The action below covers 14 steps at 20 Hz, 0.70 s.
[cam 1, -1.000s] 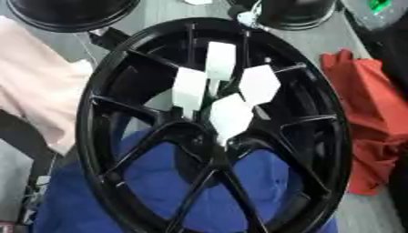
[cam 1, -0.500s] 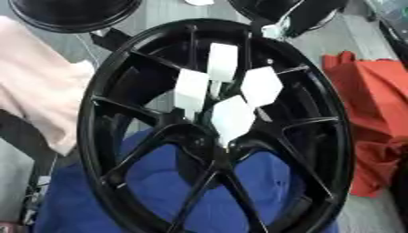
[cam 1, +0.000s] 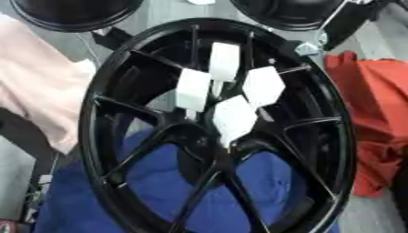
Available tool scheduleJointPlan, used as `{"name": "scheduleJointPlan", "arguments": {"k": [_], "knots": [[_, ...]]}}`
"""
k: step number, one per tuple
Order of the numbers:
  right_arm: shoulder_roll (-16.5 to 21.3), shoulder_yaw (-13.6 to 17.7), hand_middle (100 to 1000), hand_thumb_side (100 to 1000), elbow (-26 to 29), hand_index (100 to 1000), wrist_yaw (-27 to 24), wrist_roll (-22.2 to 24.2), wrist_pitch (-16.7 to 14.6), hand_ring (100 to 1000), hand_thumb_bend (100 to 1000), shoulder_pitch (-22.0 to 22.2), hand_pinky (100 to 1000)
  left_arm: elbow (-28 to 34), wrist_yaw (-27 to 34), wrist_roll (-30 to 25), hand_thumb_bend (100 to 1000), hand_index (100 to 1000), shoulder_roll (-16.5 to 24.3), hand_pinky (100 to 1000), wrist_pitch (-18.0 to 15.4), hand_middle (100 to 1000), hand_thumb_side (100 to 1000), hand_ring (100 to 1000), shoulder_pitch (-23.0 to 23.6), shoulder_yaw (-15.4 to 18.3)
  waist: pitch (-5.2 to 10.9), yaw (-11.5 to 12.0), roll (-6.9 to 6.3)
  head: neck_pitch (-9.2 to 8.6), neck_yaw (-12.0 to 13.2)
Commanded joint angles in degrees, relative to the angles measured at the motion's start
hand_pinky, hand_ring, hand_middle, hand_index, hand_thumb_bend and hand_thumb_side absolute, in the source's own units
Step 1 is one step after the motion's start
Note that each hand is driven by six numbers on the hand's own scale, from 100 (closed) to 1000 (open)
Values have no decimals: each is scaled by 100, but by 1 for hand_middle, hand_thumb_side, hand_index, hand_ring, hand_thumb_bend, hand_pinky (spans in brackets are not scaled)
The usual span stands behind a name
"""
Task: Pull the pin out of the wheel hub.
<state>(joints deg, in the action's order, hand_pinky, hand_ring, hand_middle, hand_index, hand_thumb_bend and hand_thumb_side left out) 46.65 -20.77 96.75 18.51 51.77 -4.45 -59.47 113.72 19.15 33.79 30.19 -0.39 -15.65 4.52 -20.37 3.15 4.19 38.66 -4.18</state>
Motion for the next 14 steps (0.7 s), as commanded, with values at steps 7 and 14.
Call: {"name": "scheduleJointPlan", "arguments": {"k": [7, 14], "knots": [[318, 54, 782, 159, 369, 883, -73, 19, 34, 797, 297, 119, 877, 87, 16, 7, 157, 781, 65, 713, -5, 654, 781, 715, -41, 78, 68, -10, 7, 31, 77], [376, 78, 844, 172, 436, 907, -63, 8, 72, 849, 312, 231, 890, 87, 18, 9, 158, 781, 53, 713, 1, 655, 783, 715, -32, 77, 59, -28, 22, 124, 112]]}}
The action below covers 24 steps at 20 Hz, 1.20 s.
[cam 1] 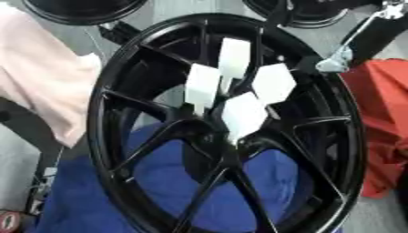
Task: Pull the pin out of the wheel hub.
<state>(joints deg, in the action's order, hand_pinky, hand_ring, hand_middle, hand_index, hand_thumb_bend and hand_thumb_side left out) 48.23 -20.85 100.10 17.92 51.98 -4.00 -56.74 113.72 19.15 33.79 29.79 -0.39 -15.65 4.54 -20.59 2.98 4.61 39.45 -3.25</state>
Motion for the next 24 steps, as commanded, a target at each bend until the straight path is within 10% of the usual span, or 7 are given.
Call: {"name": "scheduleJointPlan", "arguments": {"k": [1, 24], "knots": [[231, 87, 840, 176, 114, 907, 38, -52, 39, 849, 315, -14, 889, 87, 18, 9, 158, 780, 91, 713, 0, 655, 783, 715, -31, 76, 79, -14, -18, 58, 27], [823, 13, 814, 215, 1182, 891, 89, -1381, 636, 797, 316, 751, 846, 87, -21, 28, 160, 773, 51, 713, 21, 655, 791, 715, 55, 107, -41, 32, 90, -262, 337]]}}
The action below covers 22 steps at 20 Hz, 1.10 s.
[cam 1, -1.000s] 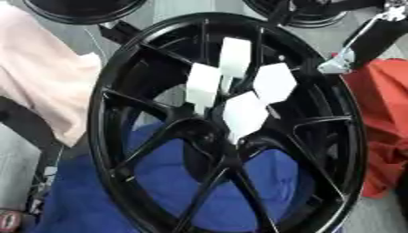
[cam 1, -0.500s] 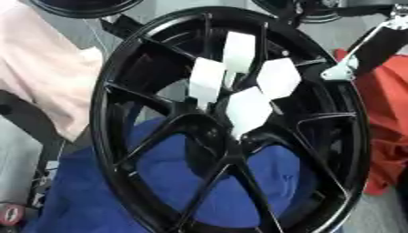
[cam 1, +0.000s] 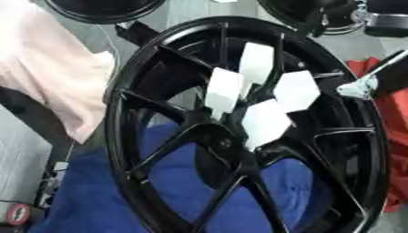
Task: Pull the pin out of the wheel hub.
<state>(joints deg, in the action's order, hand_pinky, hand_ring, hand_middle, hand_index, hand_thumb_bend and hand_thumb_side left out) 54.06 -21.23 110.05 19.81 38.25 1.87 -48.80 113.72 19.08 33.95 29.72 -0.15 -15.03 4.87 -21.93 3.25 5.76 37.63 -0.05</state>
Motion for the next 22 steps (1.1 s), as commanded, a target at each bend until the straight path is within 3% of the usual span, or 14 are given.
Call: {"name": "scheduleJointPlan", "arguments": {"k": [1, 10, 14, 17, 18, 22], "knots": [[246, 47, 815, 217, 222, 892, -122, 1, 67, 797, 313, -34, 845, 87, -14, 12, 160, 773, 55, 713, -2, 655, 792, 715, -6, 72, 89, 6, -23, -80, 16], [261, 18, 812, 236, 350, 894, -311, -34, 207, 787, 284, -10, 838, 87, -25, 16, 159, 773, 54, 714, -2, 657, 791, 715, 4, 73, 78, 2, -25, -47, -47], [300, 55, 813, 196, 414, 900, -267, -37, 229, 792, 325, 4, 843, 87, -31, 26, 158, 773, 47, 714, 0, 657, 792, 715, 21, 82, 80, -4, -34, -8, -131], [362, 114, 813, 207, 449, 901, -215, -8, 106, 791, 327, 9, 844, 87, -41, 38, 159, 773, 32, 714, 0, 657, 791, 715, 57, 97, 109, -30, -37, -12, -115], [373, 118, 813, 210, 452, 901, -238, -5, 55, 790, 372, 9, 842, 87, -42, 45, 160, 773, 29, 714, -2, 657, 791, 716, 65, 103, 118, -39, -35, -11, -111], [396, 71, 810, 247, 454, 894, -422, 4, -3, 783, 339, 21, 834, 87, -34, 34, 160, 772, 22, 714, 5, 658, 791, 716, 64, 90, 130, -48, -33, -3, -129]]}}
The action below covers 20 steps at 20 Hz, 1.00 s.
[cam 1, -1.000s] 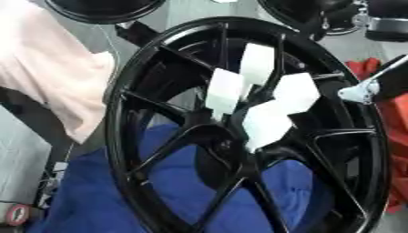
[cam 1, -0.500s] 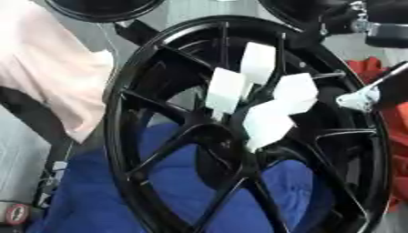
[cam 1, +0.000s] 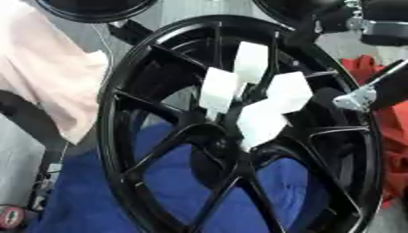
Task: Pull the pin out of the wheel hub.
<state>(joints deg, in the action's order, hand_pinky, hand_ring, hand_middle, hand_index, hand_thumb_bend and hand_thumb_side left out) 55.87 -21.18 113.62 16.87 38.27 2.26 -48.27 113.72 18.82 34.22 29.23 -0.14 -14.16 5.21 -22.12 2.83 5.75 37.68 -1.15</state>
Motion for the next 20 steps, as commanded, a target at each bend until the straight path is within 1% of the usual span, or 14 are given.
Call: {"name": "scheduleJointPlan", "arguments": {"k": [1, 4, 8, 20], "knots": [[216, 50, 809, 250, 97, 894, -185, 4, -41, 782, 334, -32, 833, 87, -8, 5, 160, 772, 71, 715, 4, 658, 791, 716, -24, 59, 151, -7, -32, -7, -21], [211, 15, 808, 263, 97, 891, -325, 7, -43, 779, 334, -52, 831, 87, -4, 6, 160, 773, 72, 715, 1, 658, 791, 716, -26, 64, 151, 0, -27, -4, -23], [188, -76, 803, 282, 97, 885, -391, 17, -3, 774, 326, -104, 828, 87, -2, 2, 160, 772, 74, 715, 4, 658, 791, 716, -32, 60, 140, 16, -20, 8, -43], [41, -382, 749, 287, 97, 851, -140, -52, 490, 719, 335, -260, 795, 87, -12, -15, 159, 770, 56, 716, 14, 658, 795, 715, -27, 46, 56, 76, 3, 12, -108]]}}
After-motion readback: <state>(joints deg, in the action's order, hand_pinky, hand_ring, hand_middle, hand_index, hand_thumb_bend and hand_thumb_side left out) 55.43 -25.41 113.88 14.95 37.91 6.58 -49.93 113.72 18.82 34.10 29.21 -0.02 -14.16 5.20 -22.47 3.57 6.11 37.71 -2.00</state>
